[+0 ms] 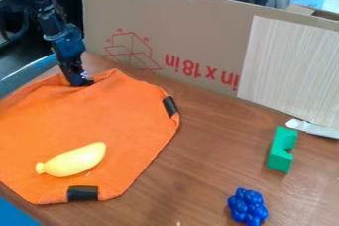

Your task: Fold the cloth from the top to the bottom

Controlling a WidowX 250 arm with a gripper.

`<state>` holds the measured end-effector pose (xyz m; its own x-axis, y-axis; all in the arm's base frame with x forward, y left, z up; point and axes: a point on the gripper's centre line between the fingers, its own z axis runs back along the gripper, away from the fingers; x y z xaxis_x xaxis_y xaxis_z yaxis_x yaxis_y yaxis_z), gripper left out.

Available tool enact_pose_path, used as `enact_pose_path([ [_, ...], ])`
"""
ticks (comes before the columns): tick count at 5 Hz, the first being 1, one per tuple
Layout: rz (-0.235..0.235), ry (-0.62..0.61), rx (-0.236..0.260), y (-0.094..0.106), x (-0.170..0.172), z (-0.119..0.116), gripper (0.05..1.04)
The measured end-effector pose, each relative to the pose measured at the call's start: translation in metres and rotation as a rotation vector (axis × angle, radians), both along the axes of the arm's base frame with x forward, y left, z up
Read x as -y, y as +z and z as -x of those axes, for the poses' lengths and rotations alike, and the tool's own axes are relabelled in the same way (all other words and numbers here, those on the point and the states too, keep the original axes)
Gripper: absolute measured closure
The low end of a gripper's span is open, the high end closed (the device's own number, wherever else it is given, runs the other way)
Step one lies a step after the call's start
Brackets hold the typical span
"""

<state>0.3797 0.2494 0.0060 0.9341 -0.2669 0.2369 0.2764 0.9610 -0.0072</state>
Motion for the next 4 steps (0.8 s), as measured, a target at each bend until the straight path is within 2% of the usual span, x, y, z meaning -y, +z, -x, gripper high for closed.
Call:
enact_pose_path([
  [1, 0.006, -0.076, 0.080, 0.032, 0.030, 0.017, 1.029],
  [2, -0.003, -0.185, 0.141, 0.052, 0.070, 0.034, 1.030],
  [3, -0.030, -0.301, 0.219, 0.076, 0.114, 0.055, 1.031],
  [4, -0.023, -0.364, 0.219, 0.075, 0.142, 0.074, 1.031],
])
